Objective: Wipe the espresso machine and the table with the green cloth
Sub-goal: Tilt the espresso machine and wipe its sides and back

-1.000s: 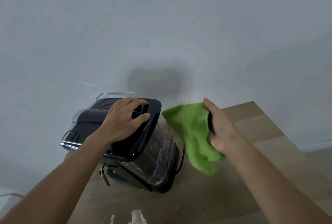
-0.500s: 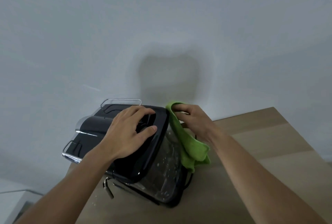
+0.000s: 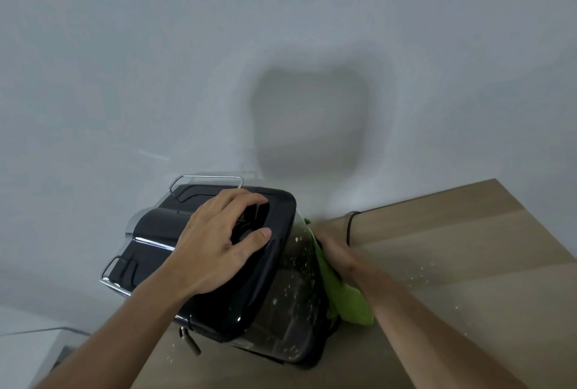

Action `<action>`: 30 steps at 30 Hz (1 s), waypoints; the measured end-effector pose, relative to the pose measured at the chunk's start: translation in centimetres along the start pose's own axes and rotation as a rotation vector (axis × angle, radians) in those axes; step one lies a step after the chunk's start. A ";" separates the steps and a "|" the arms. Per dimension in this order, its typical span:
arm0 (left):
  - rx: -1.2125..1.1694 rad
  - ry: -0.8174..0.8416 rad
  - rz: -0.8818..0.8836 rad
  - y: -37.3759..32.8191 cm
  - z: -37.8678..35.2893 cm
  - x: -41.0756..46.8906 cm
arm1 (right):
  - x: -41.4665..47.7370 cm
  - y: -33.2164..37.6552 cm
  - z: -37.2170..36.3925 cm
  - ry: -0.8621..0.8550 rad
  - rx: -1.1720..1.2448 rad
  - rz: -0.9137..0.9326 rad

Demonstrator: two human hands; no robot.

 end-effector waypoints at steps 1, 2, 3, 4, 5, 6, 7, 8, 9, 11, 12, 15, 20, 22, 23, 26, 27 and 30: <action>0.000 0.003 0.001 0.0 0.0 0.0 | -0.2 0.6 0.0 0.008 0.003 -0.005; 0.001 0.006 0.001 -0.1 0.0 0.0 | -0.3 1.8 0.0 0.014 0.046 0.029; 0.000 0.007 0.000 -0.1 0.0 0.1 | -0.3 3.2 0.0 0.020 0.081 0.078; 0.000 0.005 -0.001 -0.1 0.1 0.1 | -0.5 4.8 0.1 0.015 0.112 0.111; 0.000 0.004 -0.003 -0.1 0.0 0.1 | -0.7 6.1 0.1 0.015 0.146 0.139; 0.002 0.005 -0.005 -0.1 0.0 0.1 | -0.4 6.4 0.1 0.015 0.169 0.139; 0.002 0.005 -0.008 -0.1 0.0 0.1 | -0.2 6.2 0.0 0.018 0.187 0.115; 0.001 0.002 -0.009 -0.1 0.0 0.0 | 0.0 5.3 -0.1 0.027 0.190 0.057; -0.001 -0.001 -0.007 -0.2 0.0 0.0 | 0.4 3.6 -0.3 0.026 0.183 0.004; -0.004 0.001 -0.002 -0.2 0.0 0.0 | 0.4 -0.4 -0.8 -0.034 0.134 -0.106; -0.008 0.002 -0.002 -0.2 0.0 0.0 | 0.7 -2.5 -1.1 -0.076 0.109 -0.158; -0.013 -0.001 -0.003 -0.1 0.0 0.2 | 2.4 -7.3 -1.5 -0.121 0.122 -0.183; -0.008 0.010 0.000 0.1 0.0 0.1 | -1.1 -2.2 -2.5 -0.108 0.344 -0.185; -0.012 0.005 0.000 0.1 0.0 0.2 | -2.3 0.3 -2.3 -0.115 0.397 -0.070; -0.011 0.003 0.000 0.1 0.0 0.2 | -2.8 1.8 -2.2 -0.103 0.391 0.004; -0.016 -0.001 -0.005 0.0 0.0 0.1 | -3.1 5.3 -1.6 -0.111 0.232 0.258; -0.018 -0.003 -0.005 0.0 0.0 0.0 | -3.1 6.2 -1.4 -0.147 0.143 0.316; 0.018 0.002 -0.004 -0.2 0.0 -0.1 | -2.1 4.7 -2.1 -0.273 0.033 0.284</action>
Point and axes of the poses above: each hand's wrist, its own x-axis towards the middle knuckle, its own z-axis out of the back of the hand, y = z × x, the point moved 1 cm from there along x, towards the middle knuckle, and after that the axes turned 11 degrees about -x, right-handed, at the moved point
